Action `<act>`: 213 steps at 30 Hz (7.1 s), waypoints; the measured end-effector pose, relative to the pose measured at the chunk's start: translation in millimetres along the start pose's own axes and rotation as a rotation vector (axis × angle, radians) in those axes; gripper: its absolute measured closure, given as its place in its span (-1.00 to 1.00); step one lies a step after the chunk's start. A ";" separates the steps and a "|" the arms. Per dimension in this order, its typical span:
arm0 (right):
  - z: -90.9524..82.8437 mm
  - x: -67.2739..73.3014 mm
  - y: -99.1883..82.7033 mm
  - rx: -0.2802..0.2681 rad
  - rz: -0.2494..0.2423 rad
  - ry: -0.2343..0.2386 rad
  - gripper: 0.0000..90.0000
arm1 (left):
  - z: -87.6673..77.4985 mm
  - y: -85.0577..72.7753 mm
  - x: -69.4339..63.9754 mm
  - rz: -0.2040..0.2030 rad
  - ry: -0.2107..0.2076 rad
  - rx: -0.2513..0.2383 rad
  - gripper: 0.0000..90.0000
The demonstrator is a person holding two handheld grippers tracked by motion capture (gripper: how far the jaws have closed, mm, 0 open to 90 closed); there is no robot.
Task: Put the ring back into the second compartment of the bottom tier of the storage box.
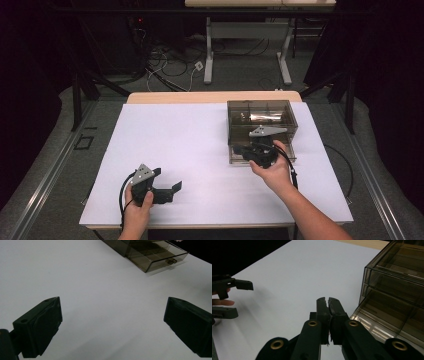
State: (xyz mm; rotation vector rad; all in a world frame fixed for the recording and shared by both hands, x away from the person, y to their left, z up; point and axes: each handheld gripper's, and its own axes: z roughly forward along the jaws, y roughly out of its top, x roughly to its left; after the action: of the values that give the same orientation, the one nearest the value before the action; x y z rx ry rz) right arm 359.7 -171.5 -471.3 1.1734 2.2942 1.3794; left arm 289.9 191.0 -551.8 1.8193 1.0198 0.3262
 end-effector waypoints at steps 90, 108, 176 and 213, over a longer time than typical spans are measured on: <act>-13.2 -79.8 -42.6 -0.004 0.124 -0.194 0.95 | 1.3 -0.5 0.5 -0.004 -0.001 0.006 -0.95; 0.8 -77.6 -46.1 0.030 0.106 -0.194 0.99 | 1.1 -0.5 0.5 -0.002 0.001 0.006 -0.95; -23.3 -53.7 -53.2 0.001 -0.094 -0.137 -0.18 | 0.5 -1.1 1.2 -0.010 0.006 0.003 -0.94; -48.0 -70.0 -85.5 0.021 -0.055 -0.210 -0.17 | 1.5 -1.3 0.9 0.004 0.014 0.007 -0.94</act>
State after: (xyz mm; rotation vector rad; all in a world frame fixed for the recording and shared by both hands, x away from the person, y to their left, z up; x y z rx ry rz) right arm 335.1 -273.9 -529.9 1.1905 2.1813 1.1560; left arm 290.7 191.0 -553.8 1.8277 1.0283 0.3384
